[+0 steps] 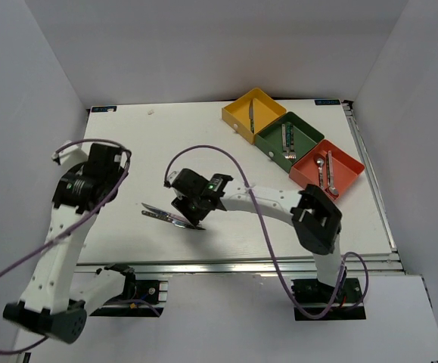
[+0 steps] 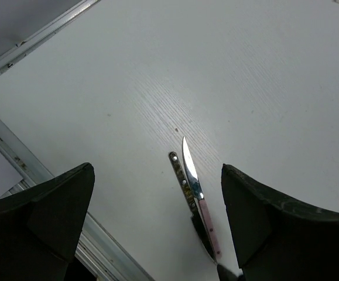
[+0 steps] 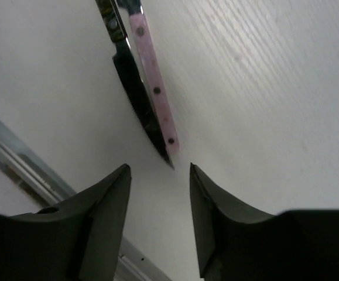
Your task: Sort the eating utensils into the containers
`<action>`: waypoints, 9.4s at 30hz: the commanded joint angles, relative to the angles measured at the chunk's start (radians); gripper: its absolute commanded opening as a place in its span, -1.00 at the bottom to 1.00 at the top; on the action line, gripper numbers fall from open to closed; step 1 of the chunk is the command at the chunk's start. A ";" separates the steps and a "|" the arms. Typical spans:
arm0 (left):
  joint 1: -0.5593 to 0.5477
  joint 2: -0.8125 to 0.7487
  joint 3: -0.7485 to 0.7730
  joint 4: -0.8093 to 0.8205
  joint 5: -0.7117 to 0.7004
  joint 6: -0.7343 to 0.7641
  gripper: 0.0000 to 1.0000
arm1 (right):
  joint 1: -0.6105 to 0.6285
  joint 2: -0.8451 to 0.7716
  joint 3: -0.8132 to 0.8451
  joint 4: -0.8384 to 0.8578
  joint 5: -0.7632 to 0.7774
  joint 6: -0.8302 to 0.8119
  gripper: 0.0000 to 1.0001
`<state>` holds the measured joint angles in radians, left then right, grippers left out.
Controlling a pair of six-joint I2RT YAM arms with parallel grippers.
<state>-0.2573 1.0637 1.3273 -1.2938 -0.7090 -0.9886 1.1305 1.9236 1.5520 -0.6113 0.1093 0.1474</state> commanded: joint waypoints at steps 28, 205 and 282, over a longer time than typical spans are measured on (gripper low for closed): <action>0.000 -0.180 -0.174 0.007 0.164 0.139 0.96 | -0.018 0.318 0.168 0.068 -0.022 -0.109 -0.24; -0.171 0.323 0.050 0.438 0.474 0.108 0.96 | -0.739 0.073 0.133 0.406 -0.237 0.442 -1.00; -0.053 0.318 0.381 0.206 -0.124 0.395 0.96 | -0.897 -0.552 0.008 -0.040 0.078 0.107 0.79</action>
<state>-0.3069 1.4071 1.6722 -1.0340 -0.6861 -0.6167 0.2256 1.4704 1.6642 -0.4664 0.1669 0.2787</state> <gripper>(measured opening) 0.979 0.894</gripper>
